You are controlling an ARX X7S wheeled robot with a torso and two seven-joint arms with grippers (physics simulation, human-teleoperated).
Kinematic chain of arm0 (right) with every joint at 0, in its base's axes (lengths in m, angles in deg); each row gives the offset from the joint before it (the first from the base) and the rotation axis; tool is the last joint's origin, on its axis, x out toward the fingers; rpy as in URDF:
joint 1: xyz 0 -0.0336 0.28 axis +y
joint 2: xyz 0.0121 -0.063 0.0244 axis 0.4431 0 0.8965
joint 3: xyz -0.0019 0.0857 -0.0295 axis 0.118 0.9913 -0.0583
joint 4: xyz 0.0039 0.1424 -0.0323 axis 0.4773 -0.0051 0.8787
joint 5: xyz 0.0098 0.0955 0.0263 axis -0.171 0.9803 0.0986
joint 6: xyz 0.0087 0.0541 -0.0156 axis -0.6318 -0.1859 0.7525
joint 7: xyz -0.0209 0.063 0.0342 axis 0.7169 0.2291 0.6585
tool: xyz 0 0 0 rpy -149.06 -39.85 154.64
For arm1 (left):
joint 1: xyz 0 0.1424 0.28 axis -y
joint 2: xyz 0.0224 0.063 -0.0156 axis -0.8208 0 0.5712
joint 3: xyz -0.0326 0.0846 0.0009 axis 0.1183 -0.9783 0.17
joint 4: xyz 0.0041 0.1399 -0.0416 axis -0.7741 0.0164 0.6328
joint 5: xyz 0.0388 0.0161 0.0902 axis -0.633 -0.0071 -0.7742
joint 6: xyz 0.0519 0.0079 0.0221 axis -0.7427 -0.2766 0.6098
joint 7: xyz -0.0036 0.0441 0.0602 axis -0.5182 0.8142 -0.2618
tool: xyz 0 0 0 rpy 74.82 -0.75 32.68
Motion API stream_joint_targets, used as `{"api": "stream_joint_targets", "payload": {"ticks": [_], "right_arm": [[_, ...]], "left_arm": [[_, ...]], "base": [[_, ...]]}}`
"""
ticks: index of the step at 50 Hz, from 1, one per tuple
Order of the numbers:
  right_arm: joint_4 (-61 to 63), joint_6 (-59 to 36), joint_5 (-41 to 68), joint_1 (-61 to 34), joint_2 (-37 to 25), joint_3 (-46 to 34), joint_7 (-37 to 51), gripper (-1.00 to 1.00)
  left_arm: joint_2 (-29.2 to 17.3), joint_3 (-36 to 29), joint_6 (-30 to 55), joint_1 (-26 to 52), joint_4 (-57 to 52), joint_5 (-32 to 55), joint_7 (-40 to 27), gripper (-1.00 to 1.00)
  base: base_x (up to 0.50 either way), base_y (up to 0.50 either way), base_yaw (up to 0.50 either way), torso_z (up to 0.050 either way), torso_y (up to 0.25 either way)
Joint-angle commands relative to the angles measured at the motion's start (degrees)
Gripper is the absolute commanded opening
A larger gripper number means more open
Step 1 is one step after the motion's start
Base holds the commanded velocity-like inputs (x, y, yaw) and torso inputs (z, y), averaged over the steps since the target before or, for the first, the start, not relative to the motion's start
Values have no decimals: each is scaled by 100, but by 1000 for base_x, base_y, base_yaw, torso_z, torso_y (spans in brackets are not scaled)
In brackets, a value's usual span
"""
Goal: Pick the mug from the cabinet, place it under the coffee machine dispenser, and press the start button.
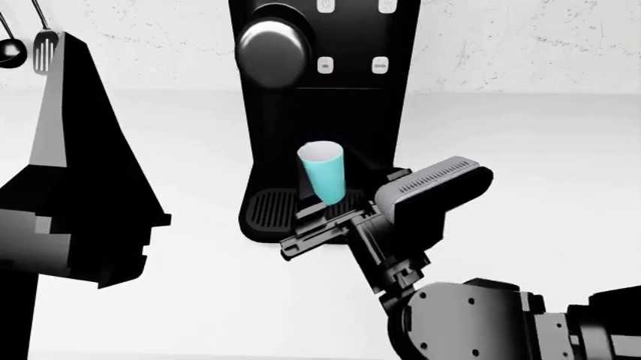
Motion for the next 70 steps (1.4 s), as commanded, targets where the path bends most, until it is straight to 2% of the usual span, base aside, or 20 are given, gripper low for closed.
{"api": "stream_joint_targets", "payload": {"ticks": [1,70], "right_arm": [[-547,160,207,118,280,159,-408,-100],[-3229,338,1558,769,1571,755,-2486,-100]], "left_arm": [[-1,7,8,-1,-10,-7,-2,100],[-85,51,-62,-15,-10,9,36,100]], "base": [[0,0,0,0,0],[0,0,0,0,0]]}}
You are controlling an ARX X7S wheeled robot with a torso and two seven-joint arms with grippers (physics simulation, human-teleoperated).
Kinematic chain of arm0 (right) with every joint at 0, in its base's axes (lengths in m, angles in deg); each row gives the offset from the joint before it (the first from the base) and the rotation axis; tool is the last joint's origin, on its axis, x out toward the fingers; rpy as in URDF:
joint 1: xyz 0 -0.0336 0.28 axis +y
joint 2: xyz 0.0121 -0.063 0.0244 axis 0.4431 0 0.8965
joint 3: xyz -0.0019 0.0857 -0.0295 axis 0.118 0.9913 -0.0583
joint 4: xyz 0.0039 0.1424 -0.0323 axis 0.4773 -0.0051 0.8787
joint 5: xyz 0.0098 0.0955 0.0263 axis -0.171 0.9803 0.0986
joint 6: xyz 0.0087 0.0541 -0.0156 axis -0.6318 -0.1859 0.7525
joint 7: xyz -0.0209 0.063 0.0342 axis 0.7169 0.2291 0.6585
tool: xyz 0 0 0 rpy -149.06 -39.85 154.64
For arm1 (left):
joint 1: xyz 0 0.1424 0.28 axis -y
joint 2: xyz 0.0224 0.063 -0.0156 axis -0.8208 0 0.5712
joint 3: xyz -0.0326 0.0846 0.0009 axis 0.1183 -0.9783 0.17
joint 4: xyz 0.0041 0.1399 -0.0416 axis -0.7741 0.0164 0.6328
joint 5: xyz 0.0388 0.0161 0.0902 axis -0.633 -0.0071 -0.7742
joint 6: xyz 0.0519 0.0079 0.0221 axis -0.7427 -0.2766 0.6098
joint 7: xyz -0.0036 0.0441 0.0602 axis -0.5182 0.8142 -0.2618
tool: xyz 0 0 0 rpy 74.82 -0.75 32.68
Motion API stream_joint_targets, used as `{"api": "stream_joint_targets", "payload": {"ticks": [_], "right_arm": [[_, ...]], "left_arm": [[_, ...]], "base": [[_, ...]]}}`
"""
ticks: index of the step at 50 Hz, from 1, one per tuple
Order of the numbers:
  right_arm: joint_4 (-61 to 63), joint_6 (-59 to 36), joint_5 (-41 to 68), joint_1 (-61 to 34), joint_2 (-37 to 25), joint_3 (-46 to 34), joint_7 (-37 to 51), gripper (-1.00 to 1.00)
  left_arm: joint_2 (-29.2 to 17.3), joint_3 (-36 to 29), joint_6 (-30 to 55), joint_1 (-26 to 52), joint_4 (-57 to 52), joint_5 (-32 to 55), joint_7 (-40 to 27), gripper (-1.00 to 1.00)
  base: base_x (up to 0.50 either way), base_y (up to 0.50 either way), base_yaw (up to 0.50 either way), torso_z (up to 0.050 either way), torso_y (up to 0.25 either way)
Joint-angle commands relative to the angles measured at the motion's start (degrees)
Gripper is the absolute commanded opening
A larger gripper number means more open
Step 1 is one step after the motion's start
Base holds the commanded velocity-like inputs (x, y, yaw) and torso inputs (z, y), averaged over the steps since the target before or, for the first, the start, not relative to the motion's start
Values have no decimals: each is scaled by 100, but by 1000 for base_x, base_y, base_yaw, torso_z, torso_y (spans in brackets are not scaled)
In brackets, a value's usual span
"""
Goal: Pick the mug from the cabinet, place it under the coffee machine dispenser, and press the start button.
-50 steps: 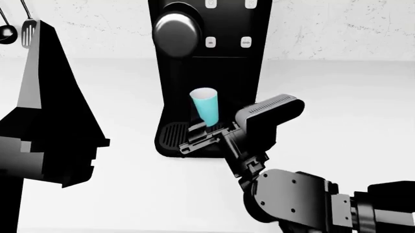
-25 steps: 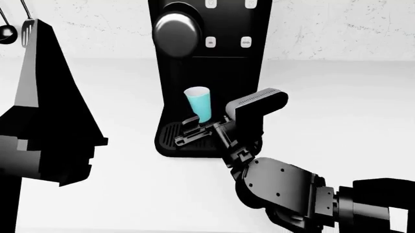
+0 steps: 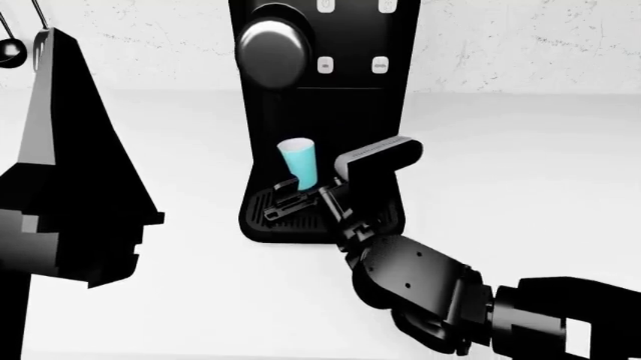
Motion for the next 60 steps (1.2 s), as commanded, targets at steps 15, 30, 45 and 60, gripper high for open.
{"api": "stream_joint_targets", "payload": {"ticks": [15,30,45,60], "right_arm": [[-806,57,163,272,395,235,-654,-100],[-1242,17,280,322,650,343,-1019,-100],[-1776,-239,567,456,879,427,-1370,-100],[-1711,-277,408,454,833,414,-1200,100]], "left_arm": [[0,9,0,-9,-1,-9,0,100],[-14,16,-27,-14,6,12,21,100],[-37,24,-50,-29,0,-9,24,100],[-38,34,-32,-18,-16,5,22,100]], "base": [[0,0,0,1,1],[0,0,0,0,0],[-3,1,2,0,1],[0,3,0,0,0]]}}
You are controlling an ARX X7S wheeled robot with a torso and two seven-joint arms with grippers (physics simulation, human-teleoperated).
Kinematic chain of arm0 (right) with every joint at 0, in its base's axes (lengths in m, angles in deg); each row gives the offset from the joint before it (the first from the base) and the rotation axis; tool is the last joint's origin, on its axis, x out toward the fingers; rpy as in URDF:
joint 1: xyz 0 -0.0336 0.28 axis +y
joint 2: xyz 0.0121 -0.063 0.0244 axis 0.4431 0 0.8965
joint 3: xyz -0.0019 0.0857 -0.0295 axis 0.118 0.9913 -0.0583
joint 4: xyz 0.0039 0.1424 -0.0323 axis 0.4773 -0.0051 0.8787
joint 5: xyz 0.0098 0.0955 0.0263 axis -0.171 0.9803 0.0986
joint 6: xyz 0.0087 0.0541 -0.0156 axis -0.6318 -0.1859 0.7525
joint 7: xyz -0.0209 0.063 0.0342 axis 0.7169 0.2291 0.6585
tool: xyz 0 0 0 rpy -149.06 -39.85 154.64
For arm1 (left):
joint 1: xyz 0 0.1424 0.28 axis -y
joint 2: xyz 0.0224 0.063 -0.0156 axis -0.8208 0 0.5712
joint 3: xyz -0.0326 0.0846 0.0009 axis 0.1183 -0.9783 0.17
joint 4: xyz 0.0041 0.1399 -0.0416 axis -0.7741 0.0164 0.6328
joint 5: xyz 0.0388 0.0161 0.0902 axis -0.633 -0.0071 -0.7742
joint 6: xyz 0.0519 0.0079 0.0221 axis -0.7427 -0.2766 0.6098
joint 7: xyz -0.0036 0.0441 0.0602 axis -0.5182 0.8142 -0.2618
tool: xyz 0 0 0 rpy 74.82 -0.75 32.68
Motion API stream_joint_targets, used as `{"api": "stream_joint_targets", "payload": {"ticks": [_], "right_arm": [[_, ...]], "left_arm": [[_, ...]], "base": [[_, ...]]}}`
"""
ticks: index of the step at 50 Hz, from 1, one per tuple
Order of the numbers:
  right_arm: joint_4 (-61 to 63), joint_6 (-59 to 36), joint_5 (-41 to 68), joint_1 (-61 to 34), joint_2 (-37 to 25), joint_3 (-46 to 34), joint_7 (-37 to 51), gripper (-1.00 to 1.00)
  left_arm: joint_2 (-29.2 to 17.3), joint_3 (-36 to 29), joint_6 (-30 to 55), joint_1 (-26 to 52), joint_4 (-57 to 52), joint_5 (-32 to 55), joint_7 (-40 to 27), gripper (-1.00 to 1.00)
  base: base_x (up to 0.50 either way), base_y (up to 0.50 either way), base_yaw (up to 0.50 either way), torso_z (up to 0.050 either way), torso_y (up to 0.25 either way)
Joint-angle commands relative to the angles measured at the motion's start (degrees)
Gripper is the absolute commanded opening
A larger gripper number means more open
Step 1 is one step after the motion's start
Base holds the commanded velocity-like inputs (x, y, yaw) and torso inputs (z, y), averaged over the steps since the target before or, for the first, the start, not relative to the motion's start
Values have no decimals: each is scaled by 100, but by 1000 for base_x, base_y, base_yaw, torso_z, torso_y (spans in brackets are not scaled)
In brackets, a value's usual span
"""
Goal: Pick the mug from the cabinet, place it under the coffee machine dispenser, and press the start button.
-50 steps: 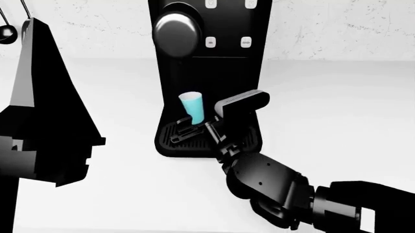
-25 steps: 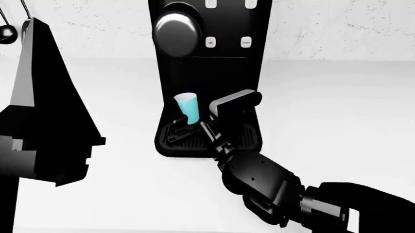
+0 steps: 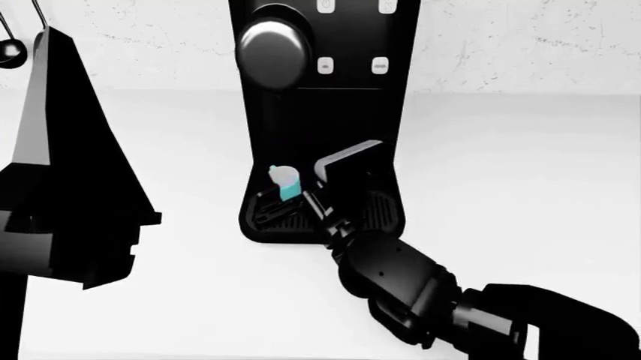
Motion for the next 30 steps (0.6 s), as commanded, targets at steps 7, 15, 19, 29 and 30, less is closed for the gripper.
{"api": "stream_joint_targets", "payload": {"ticks": [7,15,19,29,30], "right_arm": [[-92,-55,115,11,-4,-27,100,100],[133,-43,32,-33,-128,-20,224,100],[291,-26,-24,-65,-223,-12,328,100],[891,-75,-267,-295,-523,-30,752,100],[948,-84,-290,-317,-547,-33,793,100]], "left_arm": [[-13,8,3,3,-12,-2,-1,100],[-15,10,16,11,-25,3,-1,100],[9,4,38,6,-28,-12,-14,100],[4,-5,45,7,-39,-25,-14,100],[1,-5,41,7,-38,-25,-13,100]], "base": [[0,0,0,0,0],[0,0,0,0,0],[0,0,0,0,0],[0,0,0,0,0],[0,0,0,0,0]]}}
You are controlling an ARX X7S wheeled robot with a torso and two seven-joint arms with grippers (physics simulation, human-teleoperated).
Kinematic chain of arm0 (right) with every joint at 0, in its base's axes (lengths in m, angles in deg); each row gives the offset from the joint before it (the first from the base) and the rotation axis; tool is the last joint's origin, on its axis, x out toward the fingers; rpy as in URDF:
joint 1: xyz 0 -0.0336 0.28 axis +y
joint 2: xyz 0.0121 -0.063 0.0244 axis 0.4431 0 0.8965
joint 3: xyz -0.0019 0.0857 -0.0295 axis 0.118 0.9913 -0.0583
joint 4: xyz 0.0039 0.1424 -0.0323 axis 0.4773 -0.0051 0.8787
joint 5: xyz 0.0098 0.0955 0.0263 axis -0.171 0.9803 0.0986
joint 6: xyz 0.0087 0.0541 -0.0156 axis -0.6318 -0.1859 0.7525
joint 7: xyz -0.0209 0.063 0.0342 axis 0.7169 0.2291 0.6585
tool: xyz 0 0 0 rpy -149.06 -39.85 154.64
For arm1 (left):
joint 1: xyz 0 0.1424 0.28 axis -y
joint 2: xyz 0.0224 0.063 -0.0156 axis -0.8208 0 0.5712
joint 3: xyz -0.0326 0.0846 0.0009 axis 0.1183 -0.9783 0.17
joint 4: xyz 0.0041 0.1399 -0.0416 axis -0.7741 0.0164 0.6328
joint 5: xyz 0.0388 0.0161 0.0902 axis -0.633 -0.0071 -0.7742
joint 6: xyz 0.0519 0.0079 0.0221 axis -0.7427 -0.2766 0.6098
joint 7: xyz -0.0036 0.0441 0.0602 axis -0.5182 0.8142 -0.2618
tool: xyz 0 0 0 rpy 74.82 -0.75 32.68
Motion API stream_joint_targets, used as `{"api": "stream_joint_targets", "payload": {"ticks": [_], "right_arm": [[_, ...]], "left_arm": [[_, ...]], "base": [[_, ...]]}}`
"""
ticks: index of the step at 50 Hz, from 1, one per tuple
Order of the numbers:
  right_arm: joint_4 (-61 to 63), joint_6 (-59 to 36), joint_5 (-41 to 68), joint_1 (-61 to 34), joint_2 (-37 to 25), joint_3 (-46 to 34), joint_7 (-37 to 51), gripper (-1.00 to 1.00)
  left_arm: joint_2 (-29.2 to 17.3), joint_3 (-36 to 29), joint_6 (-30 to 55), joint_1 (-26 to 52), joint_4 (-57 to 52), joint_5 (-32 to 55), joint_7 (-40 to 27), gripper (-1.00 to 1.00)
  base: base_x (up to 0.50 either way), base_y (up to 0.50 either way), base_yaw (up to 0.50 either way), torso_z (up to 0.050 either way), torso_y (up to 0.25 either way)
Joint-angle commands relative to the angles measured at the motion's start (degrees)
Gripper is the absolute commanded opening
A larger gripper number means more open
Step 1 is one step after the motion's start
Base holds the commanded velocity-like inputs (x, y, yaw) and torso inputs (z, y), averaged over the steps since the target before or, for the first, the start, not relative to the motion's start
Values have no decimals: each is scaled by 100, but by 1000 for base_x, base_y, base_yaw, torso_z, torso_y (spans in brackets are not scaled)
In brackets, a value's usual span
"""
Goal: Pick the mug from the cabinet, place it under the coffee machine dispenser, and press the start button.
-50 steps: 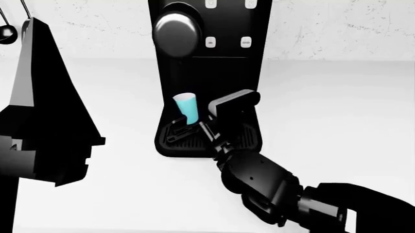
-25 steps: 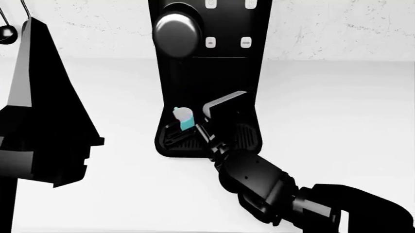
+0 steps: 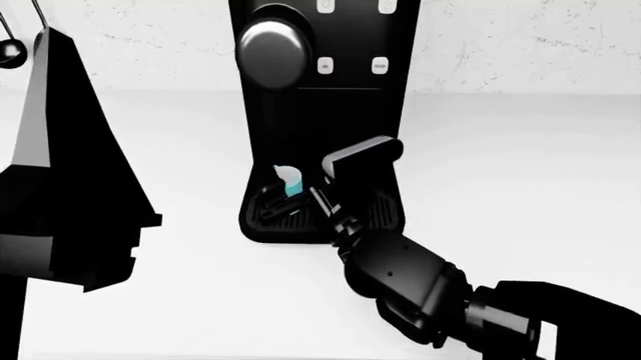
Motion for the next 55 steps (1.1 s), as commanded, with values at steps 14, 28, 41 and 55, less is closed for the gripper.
{"api": "stream_joint_targets", "payload": {"ticks": [14,28,41,55], "right_arm": [[1883,-174,-658,-585,-912,-36,1319,100],[3438,-708,-1036,-922,-1698,-150,2533,100],[4002,-733,-1336,-931,-2191,-92,3041,100],[3858,-595,-796,-1097,-2245,128,2566,-100]], "left_arm": [[2,-14,2,9,-5,-12,-7,100],[2,-19,21,30,-27,6,-14,100],[-4,-38,28,54,-43,-2,-26,100],[-18,-72,24,94,-57,-3,-36,100]], "base": [[0,0,0,0,0],[0,0,0,0,0],[0,0,0,0,0],[0,0,0,0,0]]}}
